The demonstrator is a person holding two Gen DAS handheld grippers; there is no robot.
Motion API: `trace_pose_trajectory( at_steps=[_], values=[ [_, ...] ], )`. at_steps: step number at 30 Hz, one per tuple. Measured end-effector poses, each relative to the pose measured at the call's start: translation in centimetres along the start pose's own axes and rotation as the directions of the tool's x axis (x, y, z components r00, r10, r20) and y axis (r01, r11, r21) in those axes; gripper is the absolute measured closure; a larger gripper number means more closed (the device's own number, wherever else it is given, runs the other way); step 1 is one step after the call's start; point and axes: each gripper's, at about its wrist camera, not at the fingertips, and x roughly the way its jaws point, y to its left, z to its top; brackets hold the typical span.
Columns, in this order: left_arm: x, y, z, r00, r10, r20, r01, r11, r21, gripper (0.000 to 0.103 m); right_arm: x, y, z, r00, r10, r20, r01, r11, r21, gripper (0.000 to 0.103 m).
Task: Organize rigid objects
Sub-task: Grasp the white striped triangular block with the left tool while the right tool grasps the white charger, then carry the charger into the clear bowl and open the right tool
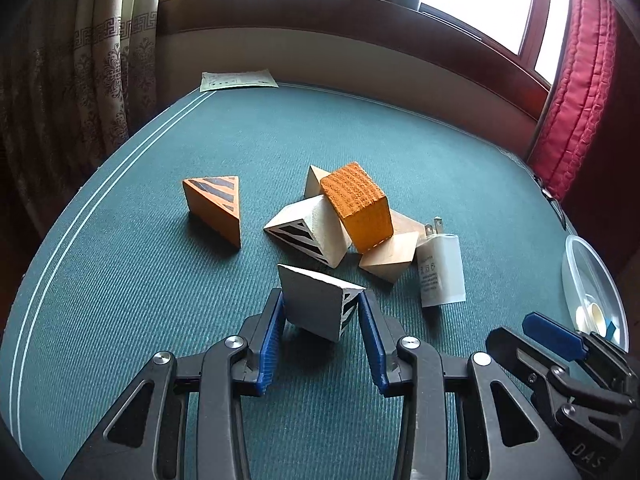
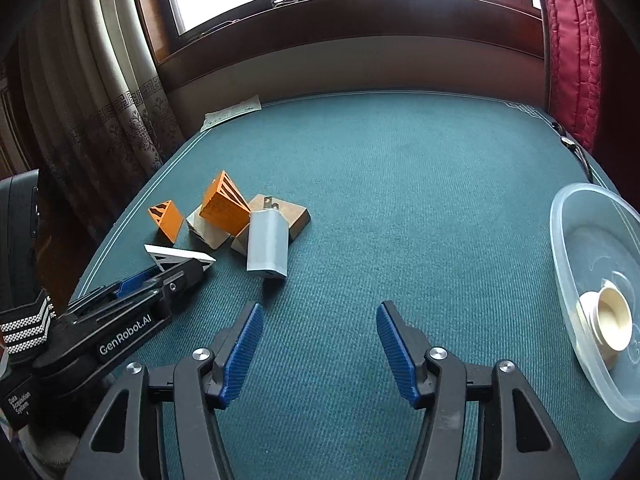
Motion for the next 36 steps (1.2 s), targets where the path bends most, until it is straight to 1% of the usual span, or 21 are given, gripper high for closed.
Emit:
trace_pose_trajectory(
  at_steps=[3,6,9,11,20,22,23,24,27,36],
  values=[
    [0.1,0.2,-0.2,1.000,0.011,-0.011,-0.012,1.000,-0.014,0.065,0.9,0.8,1.1,1.000,0.028,-0.005,-0.028,1.000,-0.013,0.052],
    [0.1,0.3,-0.2,1.000,0.014,-0.012,-0.015,1.000,-0.023,0.065,2.1,1.1,1.8,0.997,0.072,-0.033,-0.072,0.997,0.016,0.059],
    [0.2,0.2,-0.3,1.000,0.016,-0.017,-0.016,1.000,-0.022,0.066,3.2,1.2,2.3,0.994,0.099,-0.049,-0.097,0.994,0.042,0.061],
    [0.3,0.3,-0.2,1.000,0.016,-0.022,-0.017,0.999,-0.029,0.066,3.7,1.5,2.5,0.994,0.093,-0.048,-0.092,0.995,0.035,0.064],
    [0.5,0.5,-0.2,0.999,0.015,-0.029,-0.016,0.999,-0.038,0.066,5.8,1.8,3.6,0.997,0.060,-0.042,-0.060,0.998,0.002,0.066],
    [0.5,0.4,-0.2,0.999,0.015,-0.028,-0.016,0.999,-0.041,0.065,6.3,1.6,3.6,0.997,0.057,-0.043,-0.057,0.998,-0.001,0.070],
    [0.5,0.4,-0.3,0.999,0.017,-0.028,-0.018,0.999,-0.041,0.065,6.4,1.6,3.5,0.998,0.052,-0.042,-0.053,0.999,-0.006,0.076],
    [0.5,0.3,-0.3,0.999,0.018,-0.028,-0.019,0.999,-0.040,0.065,6.5,1.6,3.4,0.998,0.045,-0.043,-0.045,0.999,-0.013,0.078],
    [0.5,0.3,-0.2,0.999,0.018,-0.028,-0.019,0.999,-0.040,0.065,6.5,1.6,3.3,0.999,0.037,-0.033,-0.038,0.999,-0.031,0.079],
    [0.5,0.3,-0.2,0.999,0.019,-0.029,-0.020,0.999,-0.039,0.065,5.1,0.9,2.9,0.999,0.032,0.001,-0.032,0.999,-0.018,0.080]
  ],
)
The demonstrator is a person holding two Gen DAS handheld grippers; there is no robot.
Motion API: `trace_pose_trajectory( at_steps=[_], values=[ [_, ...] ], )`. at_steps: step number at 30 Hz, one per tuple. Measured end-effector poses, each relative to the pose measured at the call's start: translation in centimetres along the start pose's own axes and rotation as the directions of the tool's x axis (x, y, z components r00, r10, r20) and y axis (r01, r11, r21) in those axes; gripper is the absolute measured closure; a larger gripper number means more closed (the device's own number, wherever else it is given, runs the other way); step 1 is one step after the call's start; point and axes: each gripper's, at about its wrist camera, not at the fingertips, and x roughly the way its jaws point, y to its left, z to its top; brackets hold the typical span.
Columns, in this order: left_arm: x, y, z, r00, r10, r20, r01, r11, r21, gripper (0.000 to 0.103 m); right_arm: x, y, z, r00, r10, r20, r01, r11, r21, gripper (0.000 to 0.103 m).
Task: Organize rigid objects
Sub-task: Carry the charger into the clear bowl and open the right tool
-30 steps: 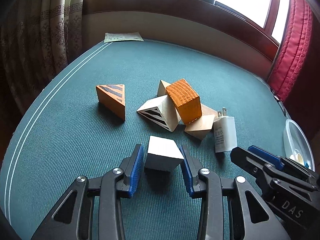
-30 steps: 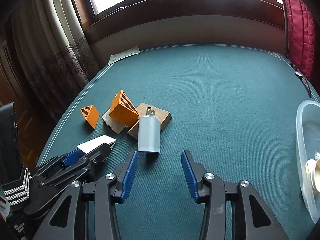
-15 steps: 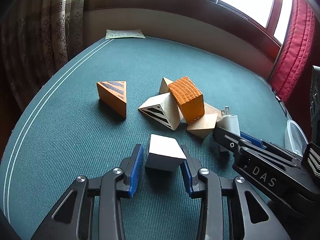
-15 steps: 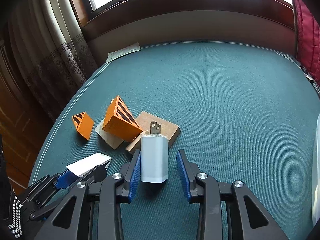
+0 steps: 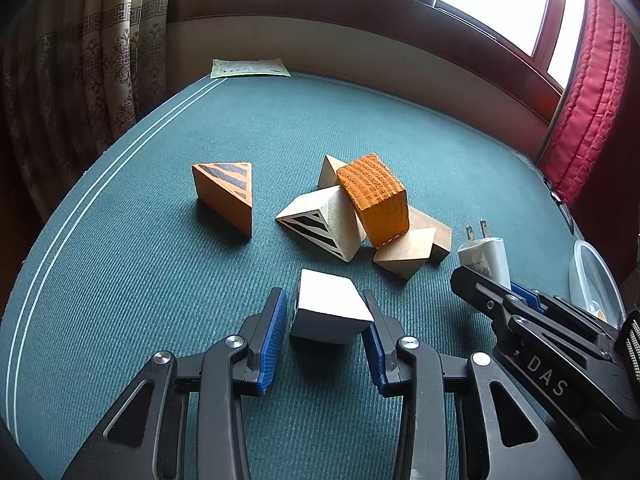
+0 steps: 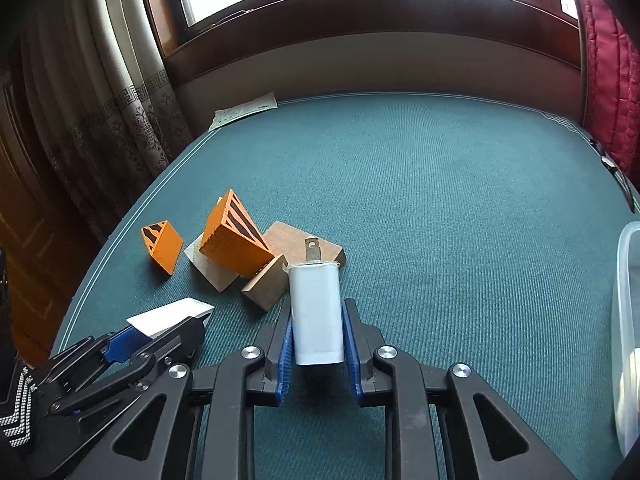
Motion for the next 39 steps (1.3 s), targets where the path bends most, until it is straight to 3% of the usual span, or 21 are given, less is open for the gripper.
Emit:
trace_pose_trajectory(
  at_steps=[22,39],
  values=[
    [-0.6,-0.4,0.1,0.999,-0.037,0.032,0.037,0.999,0.013,0.069,-3.6,-1.4,-2.0,0.999,-0.010,0.038,0.008,0.999,0.045,0.080],
    [-1.2,-0.2,0.2,0.998,-0.028,0.054,0.027,0.999,0.017,0.069,-8.5,-5.2,-3.1,0.991,-0.088,0.099,0.074,0.988,0.132,0.080]
  ],
)
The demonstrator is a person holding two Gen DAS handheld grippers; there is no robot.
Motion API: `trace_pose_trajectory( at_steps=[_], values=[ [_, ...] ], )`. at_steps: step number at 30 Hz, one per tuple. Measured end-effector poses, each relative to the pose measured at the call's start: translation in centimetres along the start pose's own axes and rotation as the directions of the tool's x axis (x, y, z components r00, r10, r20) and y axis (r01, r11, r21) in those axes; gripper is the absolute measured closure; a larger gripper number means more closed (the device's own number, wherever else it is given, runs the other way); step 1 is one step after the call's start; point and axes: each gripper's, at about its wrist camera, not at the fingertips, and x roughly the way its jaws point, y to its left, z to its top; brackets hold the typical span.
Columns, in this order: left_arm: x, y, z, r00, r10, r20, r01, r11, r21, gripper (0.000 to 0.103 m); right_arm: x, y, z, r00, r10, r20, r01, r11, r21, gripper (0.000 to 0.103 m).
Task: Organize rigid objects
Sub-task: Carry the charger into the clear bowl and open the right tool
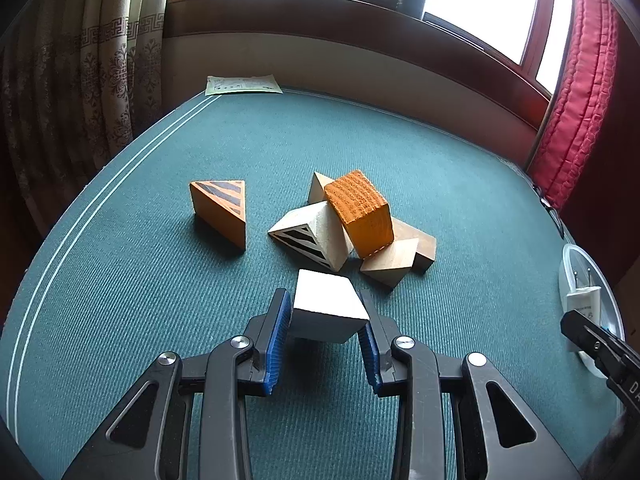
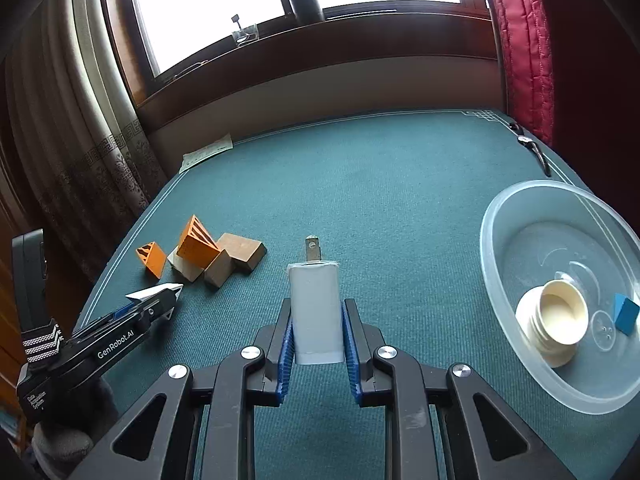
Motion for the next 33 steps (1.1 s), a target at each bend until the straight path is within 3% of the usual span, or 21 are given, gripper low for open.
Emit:
trace_pose_trajectory(
  at_steps=[15,33],
  values=[
    [-1.4,-1.6,-0.8,1.000,-0.021,-0.008,0.021,0.999,0.027,0.069,-4.7,-7.1,-0.1,0.986,-0.147,0.074,0.136,0.981,0.139,0.080],
    [-2.0,-5.4,-1.1,0.998,-0.046,-0.033,0.047,0.997,0.058,0.069,-6.7,-15.1,-1.7,0.953,-0.297,0.051,0.272,0.920,0.281,0.079]
  ],
)
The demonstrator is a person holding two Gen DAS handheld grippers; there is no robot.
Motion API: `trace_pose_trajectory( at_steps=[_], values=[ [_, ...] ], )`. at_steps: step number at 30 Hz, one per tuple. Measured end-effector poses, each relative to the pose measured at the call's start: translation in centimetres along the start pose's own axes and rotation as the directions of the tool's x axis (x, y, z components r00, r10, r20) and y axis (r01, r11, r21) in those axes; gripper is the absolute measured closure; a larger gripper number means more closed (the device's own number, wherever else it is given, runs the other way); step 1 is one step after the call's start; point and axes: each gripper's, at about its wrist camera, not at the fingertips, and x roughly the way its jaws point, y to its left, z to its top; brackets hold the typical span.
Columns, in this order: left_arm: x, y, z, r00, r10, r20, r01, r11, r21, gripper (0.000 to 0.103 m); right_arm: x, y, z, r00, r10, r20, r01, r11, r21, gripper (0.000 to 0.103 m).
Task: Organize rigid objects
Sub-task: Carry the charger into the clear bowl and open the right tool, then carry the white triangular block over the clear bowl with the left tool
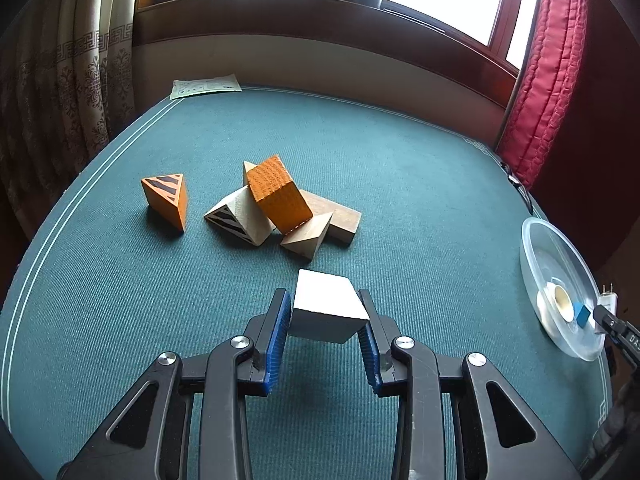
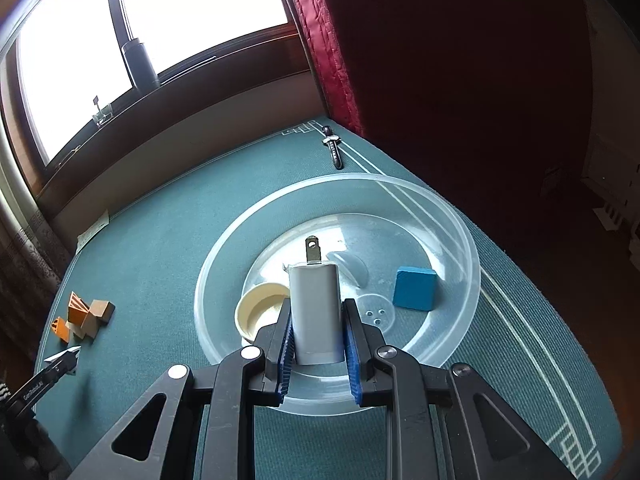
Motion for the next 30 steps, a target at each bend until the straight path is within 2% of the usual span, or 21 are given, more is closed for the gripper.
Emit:
trace_pose_trajectory(
  at_steps=[1,3,4,19,30],
  values=[
    [-0.1,-0.3,0.0,1.000,0.000,0.002,0.000,1.000,0.004,0.069,0.1,-0.4,0.0,1.000,-0.005,-0.002,0.005,1.000,0.004,0.079],
    [-0.2,-0.9,0.0,1.000,-0.001,0.004,0.001,1.000,0.014,0.069,0.3,-1.2,-0.1,1.000,-0.019,-0.006,0.019,1.000,0.011,0.067],
    [-0.2,-1.2,0.0,1.000,-0.001,0.004,0.001,1.000,0.019,0.069,0.3,-1.7,-0.2,1.000,-0.024,-0.002,0.024,1.000,0.016,0.065],
    [0.0,-7.0,0.2,0.999,-0.035,0.002,0.034,0.993,0.111,0.069,-1.2,-4.2,-0.3,0.994,-0.078,0.081,0.079,0.997,-0.007,0.058],
    [0.6,-12.7,1.0,0.994,-0.112,-0.015,0.113,0.976,0.189,0.069,-1.8,-4.6,-0.6,0.989,-0.078,0.125,0.082,0.996,-0.024,0.053]
  ],
)
